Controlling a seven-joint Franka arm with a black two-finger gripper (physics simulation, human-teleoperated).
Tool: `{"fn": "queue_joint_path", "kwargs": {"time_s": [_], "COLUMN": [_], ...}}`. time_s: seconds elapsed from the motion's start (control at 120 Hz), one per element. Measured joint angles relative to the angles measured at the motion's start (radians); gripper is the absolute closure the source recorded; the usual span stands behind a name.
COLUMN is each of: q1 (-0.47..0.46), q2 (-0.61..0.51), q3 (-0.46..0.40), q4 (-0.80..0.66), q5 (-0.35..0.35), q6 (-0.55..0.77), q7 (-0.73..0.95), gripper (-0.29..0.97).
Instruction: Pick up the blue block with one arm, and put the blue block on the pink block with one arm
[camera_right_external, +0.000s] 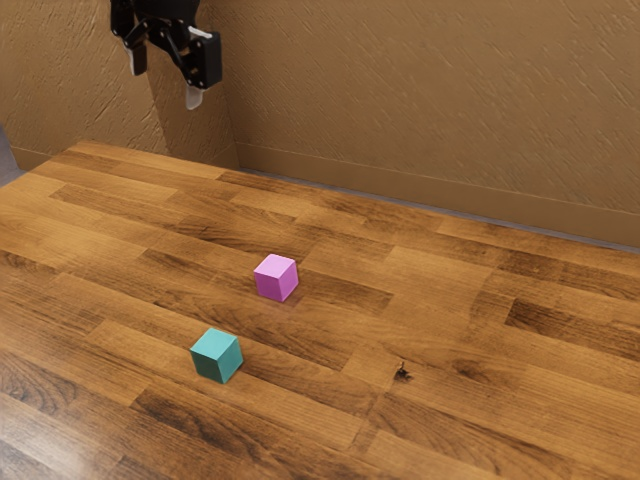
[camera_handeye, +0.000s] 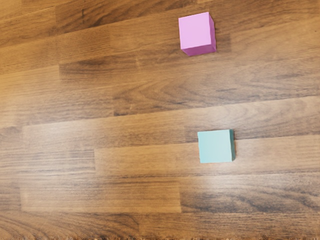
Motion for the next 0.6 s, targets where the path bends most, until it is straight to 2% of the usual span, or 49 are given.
{"fn": "queue_joint_path", "kwargs": {"time_s": [0.15,0.283,0.458,0.6], "q1": [0.036,0.003,-0.031,-0.003], "q2": [0.007,-0.006,-0.007,-0.007], "q3": [0.004,0.007,0.054,0.102], "q4": [-0.034,-0.179,-0.377,-0.519], "q5": [-0.014,-0.029,-0.062,-0.121], "q6": [-0.005,0.000,0.132,0.268], "q7": [-0.002,-0.003,-0.011,-0.016], "gripper": [0.00,0.00,0.00,0.00]}}
